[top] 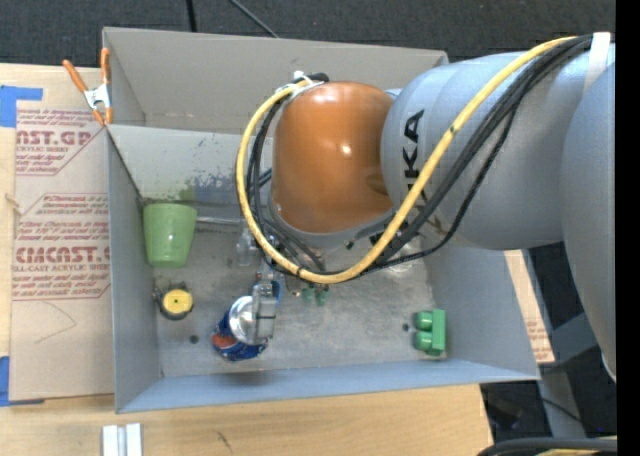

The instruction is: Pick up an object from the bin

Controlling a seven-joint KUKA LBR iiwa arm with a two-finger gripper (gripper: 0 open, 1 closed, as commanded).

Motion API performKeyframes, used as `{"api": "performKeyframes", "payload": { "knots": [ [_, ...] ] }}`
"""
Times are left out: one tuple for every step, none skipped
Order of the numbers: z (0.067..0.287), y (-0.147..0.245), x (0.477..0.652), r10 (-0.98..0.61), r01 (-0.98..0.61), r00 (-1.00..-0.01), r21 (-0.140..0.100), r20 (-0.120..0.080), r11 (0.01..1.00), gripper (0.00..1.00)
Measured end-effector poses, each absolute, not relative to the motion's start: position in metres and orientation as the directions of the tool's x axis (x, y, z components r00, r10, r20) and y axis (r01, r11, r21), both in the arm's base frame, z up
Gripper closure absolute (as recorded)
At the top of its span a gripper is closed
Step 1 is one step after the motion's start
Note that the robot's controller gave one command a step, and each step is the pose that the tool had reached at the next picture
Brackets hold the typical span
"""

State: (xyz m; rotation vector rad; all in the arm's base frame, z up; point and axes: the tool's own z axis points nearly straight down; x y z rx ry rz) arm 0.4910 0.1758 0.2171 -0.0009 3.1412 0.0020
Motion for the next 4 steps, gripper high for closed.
{"api": "performKeyframes", "payload": {
  "knots": [
    [0.076, 0.158, 0.492, -0.027, -0.027, -1.000, -0.002, 0.008, 1.000, 0.00],
    [0.081, 0.159, 0.494, -0.026, -0.026, -1.000, 0.002, 0.000, 1.000, 1.00],
    [0.193, 0.167, 0.490, -0.019, -0.019, -1.000, 0.004, -0.008, 1.000, 1.00],
    [0.358, 0.165, 0.514, -0.028, -0.028, -1.000, 0.003, -0.012, 1.000, 1.00]
  ]
}}
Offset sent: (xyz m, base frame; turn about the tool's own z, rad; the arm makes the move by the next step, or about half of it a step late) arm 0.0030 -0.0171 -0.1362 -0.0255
